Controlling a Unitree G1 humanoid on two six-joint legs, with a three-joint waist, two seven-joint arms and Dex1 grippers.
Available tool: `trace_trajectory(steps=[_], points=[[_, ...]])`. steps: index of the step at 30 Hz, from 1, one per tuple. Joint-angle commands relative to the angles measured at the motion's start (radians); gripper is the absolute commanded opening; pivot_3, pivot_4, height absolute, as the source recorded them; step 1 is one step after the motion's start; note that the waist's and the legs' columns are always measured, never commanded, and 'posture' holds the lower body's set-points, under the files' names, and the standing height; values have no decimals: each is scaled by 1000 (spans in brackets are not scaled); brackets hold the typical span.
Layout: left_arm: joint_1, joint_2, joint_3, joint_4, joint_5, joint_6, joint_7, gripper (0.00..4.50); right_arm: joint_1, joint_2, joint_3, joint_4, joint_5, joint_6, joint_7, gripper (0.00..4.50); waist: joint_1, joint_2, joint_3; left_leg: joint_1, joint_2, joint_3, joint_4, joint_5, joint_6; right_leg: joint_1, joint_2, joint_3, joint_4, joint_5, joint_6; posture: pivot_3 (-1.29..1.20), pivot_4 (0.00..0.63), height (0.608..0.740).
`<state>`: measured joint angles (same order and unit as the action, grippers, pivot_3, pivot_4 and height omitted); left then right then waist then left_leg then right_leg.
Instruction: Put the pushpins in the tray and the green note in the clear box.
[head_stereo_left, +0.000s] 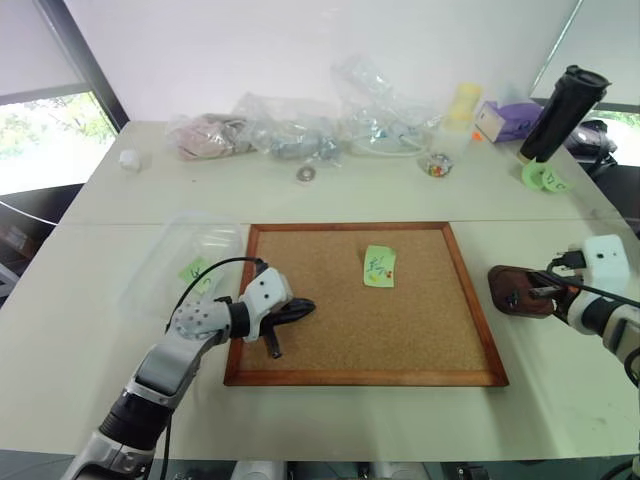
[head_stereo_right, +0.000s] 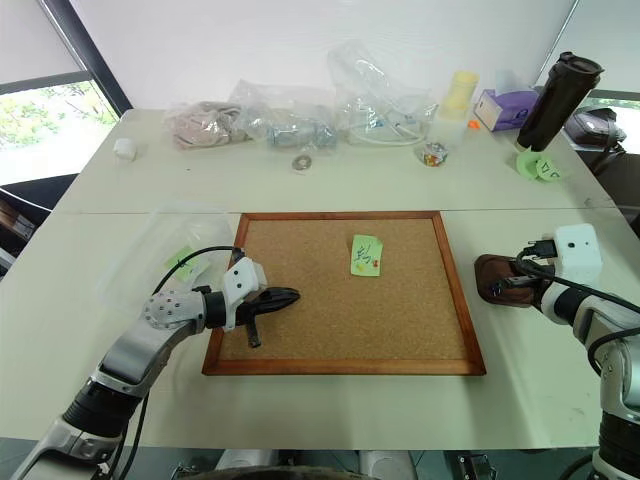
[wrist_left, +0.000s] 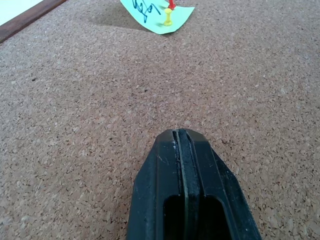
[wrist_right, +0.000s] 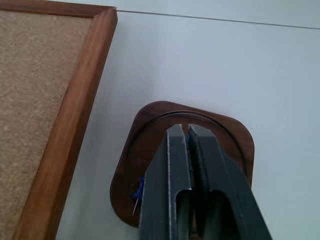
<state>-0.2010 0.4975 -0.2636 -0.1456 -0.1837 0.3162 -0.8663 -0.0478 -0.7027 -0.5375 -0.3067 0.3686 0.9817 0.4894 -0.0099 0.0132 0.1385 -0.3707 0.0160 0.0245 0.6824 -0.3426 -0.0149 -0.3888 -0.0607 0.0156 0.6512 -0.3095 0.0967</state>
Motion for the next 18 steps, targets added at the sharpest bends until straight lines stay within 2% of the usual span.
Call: trace_trajectory(steps=[1, 3, 6, 9, 13, 14, 18], points=[[28, -4, -75, 46, 38, 37, -15, 0, -12, 11, -24, 10, 16, -37, -8, 29, 1, 0, 0, 0, 0, 0, 0, 0, 0, 0, 0, 0, 0, 0, 0, 0, 150, 740], [26, -6, -75, 45, 39, 39, -13, 0, -19, 18, -21, 24, 17, -46, -18, 29, 1, 0, 0, 0, 0, 0, 0, 0, 0, 0, 0, 0, -1, 0, 0, 0, 150, 740], [30, -6, -70, 37, 38, 44, -10, 0, -31, 28, -10, 54, 20, -68, -22, 894, 1, 0, 0, 0, 0, 0, 0, 0, 0, 1, 0, 0, -1, 0, 0, 0, 150, 740], [32, -6, -67, 33, 38, 47, -7, 0, -35, 28, 4, 88, 9, -101, -25, 2229, 2, 0, 0, 0, 0, 0, 0, 0, 0, 1, 0, 0, -1, 0, 0, 0, 150, 740], [39, -4, -63, 27, 36, 49, -3, 0, -50, 26, 21, 138, 1, -140, -32, 4278, 1, 0, 0, 0, 0, 0, 0, 0, 0, 1, 0, 0, -1, 0, 0, 0, 150, 740], [40, -4, -62, 26, 35, 50, -2, 0, -55, 30, 24, 150, 3, -145, -34, 4405, 1, 0, 0, 0, 0, 0, 0, 0, 0, 1, 0, 0, -1, 0, 0, 0, 150, 740], [42, -3, -60, 21, 35, 52, 1, 0, -52, 35, 43, 180, 6, -171, -30, 4405, 1, 0, 0, 0, 0, 0, 0, 0, 0, 1, 0, 0, -1, 0, 0, 0, 150, 740]])
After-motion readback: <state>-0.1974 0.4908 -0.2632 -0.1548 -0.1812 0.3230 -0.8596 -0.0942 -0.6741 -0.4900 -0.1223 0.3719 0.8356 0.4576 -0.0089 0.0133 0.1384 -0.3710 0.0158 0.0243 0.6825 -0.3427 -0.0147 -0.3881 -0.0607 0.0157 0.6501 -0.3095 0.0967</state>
